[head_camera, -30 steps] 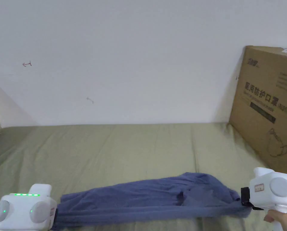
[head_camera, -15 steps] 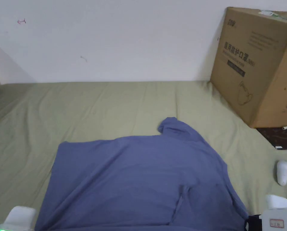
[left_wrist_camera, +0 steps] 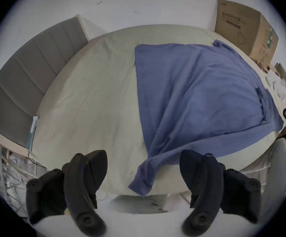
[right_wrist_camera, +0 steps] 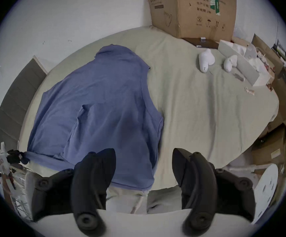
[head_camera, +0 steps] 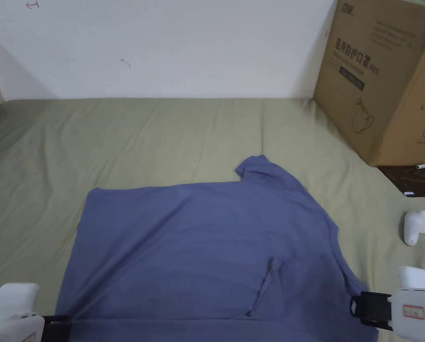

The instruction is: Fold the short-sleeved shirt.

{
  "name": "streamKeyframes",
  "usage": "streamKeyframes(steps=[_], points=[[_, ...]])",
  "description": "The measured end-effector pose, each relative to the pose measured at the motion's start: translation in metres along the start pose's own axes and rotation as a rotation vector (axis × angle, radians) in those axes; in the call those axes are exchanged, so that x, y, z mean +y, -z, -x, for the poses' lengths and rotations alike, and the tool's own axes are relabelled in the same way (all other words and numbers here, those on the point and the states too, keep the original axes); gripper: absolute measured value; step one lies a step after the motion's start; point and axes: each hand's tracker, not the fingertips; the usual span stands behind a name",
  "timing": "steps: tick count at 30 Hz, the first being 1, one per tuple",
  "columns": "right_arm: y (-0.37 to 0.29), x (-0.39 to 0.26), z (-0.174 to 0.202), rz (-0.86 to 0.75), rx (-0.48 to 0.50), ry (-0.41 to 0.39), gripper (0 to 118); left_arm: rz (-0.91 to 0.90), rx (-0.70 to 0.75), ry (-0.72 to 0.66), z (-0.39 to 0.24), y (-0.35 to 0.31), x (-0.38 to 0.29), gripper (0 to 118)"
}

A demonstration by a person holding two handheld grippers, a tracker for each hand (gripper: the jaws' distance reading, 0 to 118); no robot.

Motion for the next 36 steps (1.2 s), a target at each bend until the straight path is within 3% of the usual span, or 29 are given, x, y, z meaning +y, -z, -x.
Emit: streamKeyframes(steps=[4,5,6,7,8,17,18,19,21,22,24,29,30,31,32,33,36], points=[[-0.017,-0.002,0.002,-0.033,0.033,-0.017,72,-0.015,-0.059,-0.098,0.015,-0.014,-0.008,88],[-0.022,-0.004,0.005,-0.031,0.05,-0.029,68,-0.019,-0.085,-0.122,0.018,-0.019,-0.011,76],[-0.026,-0.007,0.009,-0.038,0.062,-0.049,47,-0.029,-0.11,-0.136,0.019,-0.023,-0.015,45],[-0.028,-0.01,0.013,-0.047,0.065,-0.06,16,-0.031,-0.113,-0.142,0.02,-0.027,-0.019,16],[-0.028,-0.013,0.017,-0.045,0.061,-0.063,0,-0.028,-0.115,-0.138,0.019,-0.03,-0.024,0],[-0.011,-0.025,0.033,0.011,0.098,-0.04,0,-0.014,-0.093,-0.15,0.005,-0.036,-0.042,0],[-0.012,-0.025,0.035,0.013,0.101,-0.039,0,-0.022,-0.082,-0.149,0.005,-0.039,-0.04,7],[-0.012,-0.025,0.037,0.014,0.103,-0.039,0,-0.035,-0.071,-0.15,0.004,-0.043,-0.037,23],[-0.013,-0.024,0.038,0.016,0.106,-0.041,0,-0.046,-0.078,-0.15,0.019,-0.032,-0.041,68],[-0.013,-0.024,0.039,0.018,0.106,-0.041,0,-0.056,-0.083,-0.153,0.02,-0.034,-0.04,82],[-0.012,-0.024,0.04,0.023,0.107,-0.037,0,-0.077,-0.095,-0.149,0.013,-0.047,-0.04,91],[-0.008,-0.026,0.039,0.035,0.108,-0.032,0,-0.058,-0.088,-0.105,0.001,-0.038,-0.031,89],[-0.007,-0.026,0.039,0.037,0.109,-0.034,0,-0.057,-0.097,-0.11,-0.001,-0.033,-0.029,82],[-0.007,-0.026,0.04,0.038,0.107,-0.037,0,-0.052,-0.124,-0.121,-0.001,-0.026,-0.027,61],[-0.007,-0.027,0.04,0.039,0.104,-0.038,0,-0.034,-0.133,-0.135,-0.002,-0.02,-0.024,21],[-0.006,-0.027,0.039,0.042,0.102,-0.038,0,-0.006,-0.123,-0.144,-0.004,-0.013,-0.022,0],[-0.006,-0.028,0.036,0.045,0.103,-0.028,0,0.046,-0.129,-0.114,0.001,0.006,-0.024,0]])
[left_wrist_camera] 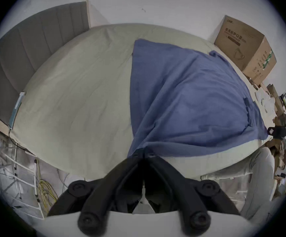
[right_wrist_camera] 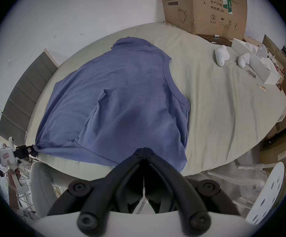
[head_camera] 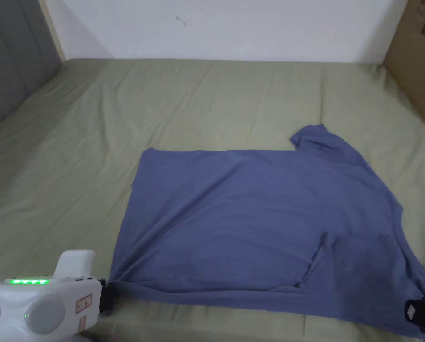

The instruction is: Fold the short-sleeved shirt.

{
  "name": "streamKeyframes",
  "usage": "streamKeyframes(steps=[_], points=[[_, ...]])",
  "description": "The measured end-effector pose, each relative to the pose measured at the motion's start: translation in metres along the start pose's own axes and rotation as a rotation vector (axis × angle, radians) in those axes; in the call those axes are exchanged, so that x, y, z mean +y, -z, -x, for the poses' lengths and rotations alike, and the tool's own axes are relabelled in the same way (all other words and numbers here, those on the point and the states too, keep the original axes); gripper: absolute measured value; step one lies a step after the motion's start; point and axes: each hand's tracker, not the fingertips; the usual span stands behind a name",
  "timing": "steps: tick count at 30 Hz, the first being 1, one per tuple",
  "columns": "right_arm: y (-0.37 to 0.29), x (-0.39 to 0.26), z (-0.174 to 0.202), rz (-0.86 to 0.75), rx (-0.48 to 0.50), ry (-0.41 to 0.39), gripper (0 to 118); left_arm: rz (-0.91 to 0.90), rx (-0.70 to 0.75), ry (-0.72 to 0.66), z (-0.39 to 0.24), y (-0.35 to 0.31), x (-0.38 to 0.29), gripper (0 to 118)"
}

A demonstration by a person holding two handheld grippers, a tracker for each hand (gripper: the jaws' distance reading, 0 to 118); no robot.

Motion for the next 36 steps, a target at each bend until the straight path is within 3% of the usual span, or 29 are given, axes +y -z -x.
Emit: streamKeyframes(steps=[7,11,13,14,19,20,21,22,23,30,34,36], points=[[-0.01,0.002,-0.019,-0.023,-0.003,0.044,0,-0.016,-0.014,-0.031,0.007,-0.004,0.002,0],[-0.015,0.009,-0.019,-0.046,-0.026,-0.043,7,-0.024,-0.01,-0.016,0.003,-0.008,0.002,0],[-0.01,0.011,-0.019,-0.029,-0.039,-0.047,60,-0.026,-0.008,-0.012,0.002,-0.008,0.003,0],[-0.007,0.012,-0.02,-0.016,-0.031,-0.044,69,-0.024,-0.007,-0.01,0.002,-0.008,0.003,0],[0.023,0.007,-0.035,0.106,-0.004,-0.025,65,-0.015,0.006,0.001,0.006,-0.005,0.0,0],[0.029,0.004,-0.035,0.141,0.001,-0.037,44,-0.013,0.004,-0.002,0.006,-0.005,0.0,0],[0.038,0.002,-0.037,0.178,-0.025,-0.057,1,-0.012,0.0,-0.007,0.007,-0.005,-0.001,0],[0.039,-0.002,-0.035,0.147,-0.084,-0.036,1,-0.009,0.0,-0.009,0.008,-0.005,-0.001,0],[0.034,-0.002,-0.034,0.125,-0.023,-0.026,1,-0.008,0.002,-0.013,0.008,-0.005,-0.001,0],[0.003,0.008,-0.03,0.068,-0.029,-0.039,1,-0.017,0.003,0.003,-0.002,-0.028,0.004,0],[-0.025,0.025,-0.031,-0.001,0.015,0.031,1,-0.048,0.002,0.015,-0.004,-0.046,0.014,0],[-0.032,0.036,-0.029,-0.017,0.01,0.019,1,-0.056,-0.003,0.019,0.0,-0.048,0.024,0]])
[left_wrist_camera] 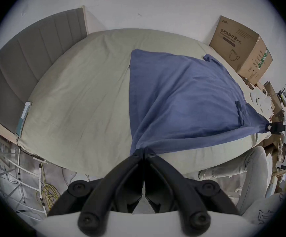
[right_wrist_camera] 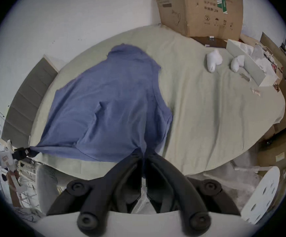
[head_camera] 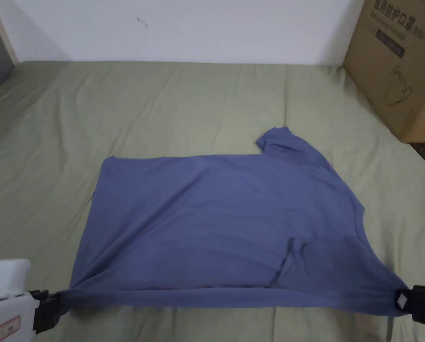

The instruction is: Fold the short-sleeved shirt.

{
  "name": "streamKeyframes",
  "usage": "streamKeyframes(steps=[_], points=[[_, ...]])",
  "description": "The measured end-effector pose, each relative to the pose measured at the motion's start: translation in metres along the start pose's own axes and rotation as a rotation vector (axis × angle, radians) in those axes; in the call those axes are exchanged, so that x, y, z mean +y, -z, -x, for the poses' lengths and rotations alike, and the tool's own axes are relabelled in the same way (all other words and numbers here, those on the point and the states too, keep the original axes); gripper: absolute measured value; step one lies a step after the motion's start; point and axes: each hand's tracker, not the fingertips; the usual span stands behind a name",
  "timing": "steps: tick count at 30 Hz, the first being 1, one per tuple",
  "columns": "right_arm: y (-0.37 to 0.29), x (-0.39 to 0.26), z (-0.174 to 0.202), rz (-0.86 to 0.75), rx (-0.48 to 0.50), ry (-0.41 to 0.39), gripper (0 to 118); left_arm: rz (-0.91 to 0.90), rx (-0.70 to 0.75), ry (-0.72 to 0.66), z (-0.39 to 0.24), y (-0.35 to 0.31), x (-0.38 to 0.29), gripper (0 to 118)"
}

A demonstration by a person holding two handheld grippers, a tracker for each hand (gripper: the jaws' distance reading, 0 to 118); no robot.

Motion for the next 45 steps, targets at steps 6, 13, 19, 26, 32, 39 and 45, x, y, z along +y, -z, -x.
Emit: streamKeyframes(steps=[6,13,19,26,32,39,45], points=[[0.018,0.057,0.005,-0.023,-0.004,-0.008,1,-0.006,0.008,0.04,0.0,0.022,0.045,0],[0.101,0.116,0.017,0.052,-0.085,-0.047,1,0.023,0.033,0.082,-0.008,0.103,0.106,0],[0.131,0.116,0.017,0.088,-0.123,-0.087,68,0.107,0.056,0.115,-0.006,0.134,0.113,95],[0.081,0.106,0.01,-0.028,-0.075,-0.056,51,-0.014,0.003,-0.003,0.007,0.064,0.095,99],[0.039,0.061,0.023,-0.124,-0.083,-0.01,0,-0.064,-0.061,-0.159,0.025,0.02,0.041,0],[0.057,0.03,0.03,-0.053,-0.033,0.013,0,0.032,-0.009,-0.096,0.014,0.043,0.01,2],[0.058,0.028,0.029,-0.046,-0.016,0.03,0,0.031,-0.038,-0.16,0.018,0.085,0.032,82]])
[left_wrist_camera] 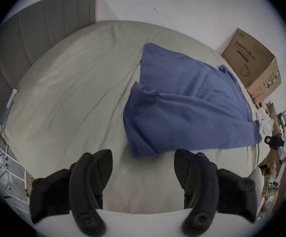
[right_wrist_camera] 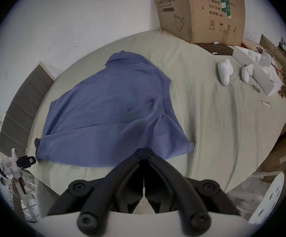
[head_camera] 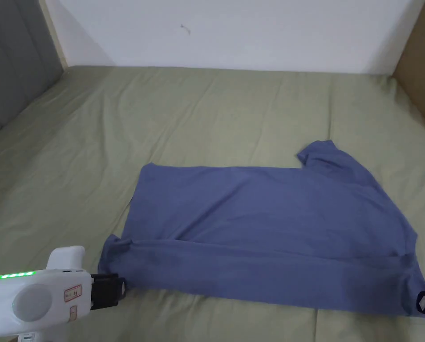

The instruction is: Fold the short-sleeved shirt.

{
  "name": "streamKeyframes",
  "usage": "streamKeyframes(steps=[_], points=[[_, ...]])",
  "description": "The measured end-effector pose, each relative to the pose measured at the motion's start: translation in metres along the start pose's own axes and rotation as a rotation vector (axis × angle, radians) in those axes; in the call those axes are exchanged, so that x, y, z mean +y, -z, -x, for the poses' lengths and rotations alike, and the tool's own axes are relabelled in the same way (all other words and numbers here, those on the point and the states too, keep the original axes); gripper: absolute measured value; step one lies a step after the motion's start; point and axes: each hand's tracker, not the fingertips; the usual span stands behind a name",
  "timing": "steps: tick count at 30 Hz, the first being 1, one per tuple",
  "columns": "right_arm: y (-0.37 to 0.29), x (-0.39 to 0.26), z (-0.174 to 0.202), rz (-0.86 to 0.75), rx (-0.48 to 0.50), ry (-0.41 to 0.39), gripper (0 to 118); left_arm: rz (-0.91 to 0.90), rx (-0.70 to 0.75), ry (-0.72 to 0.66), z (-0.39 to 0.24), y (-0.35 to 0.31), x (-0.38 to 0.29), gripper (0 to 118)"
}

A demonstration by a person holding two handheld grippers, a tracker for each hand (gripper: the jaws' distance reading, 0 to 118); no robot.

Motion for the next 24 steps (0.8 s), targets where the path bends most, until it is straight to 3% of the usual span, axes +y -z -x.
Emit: streamKeyframes(steps=[2,5,6,8,13,14,15,16,20,23,24], points=[[-0.001,-0.001,-0.001,0.003,-0.004,-0.006,0,0.024,0.004,-0.004,0.0,0.013,0.005,76],[0.002,-0.003,-0.004,0.016,-0.018,-0.01,0,0.013,-0.065,-0.023,0.006,0.024,0.007,12],[0.003,-0.005,-0.005,0.021,-0.019,-0.01,0,0.025,-0.123,-0.037,0.004,0.028,0.008,6],[0.003,-0.007,-0.006,0.031,-0.023,-0.011,0,0.037,-0.055,-0.01,-0.002,0.028,0.007,6],[0.001,-0.004,-0.012,0.027,-0.033,-0.003,3,0.029,-0.045,0.06,-0.006,0.022,0.01,6],[0.003,-0.002,-0.013,0.025,-0.048,0.001,24,0.031,-0.049,0.053,-0.006,0.021,0.012,6],[0.004,0.0,-0.015,0.003,-0.072,0.006,69,0.032,-0.059,0.039,0.003,0.021,0.011,6],[0.004,0.001,-0.017,-0.018,-0.084,0.018,80,0.028,-0.065,0.029,0.005,0.02,0.012,6],[0.028,0.007,-0.027,0.039,-0.049,0.113,80,0.022,-0.064,0.035,0.008,0.021,0.011,6],[0.058,0.005,-0.026,0.114,-0.071,0.072,79,0.031,-0.044,0.053,0.005,0.022,0.011,6],[0.075,0.003,-0.035,0.115,-0.067,0.072,67,0.032,-0.043,0.053,0.004,0.021,0.01,6]])
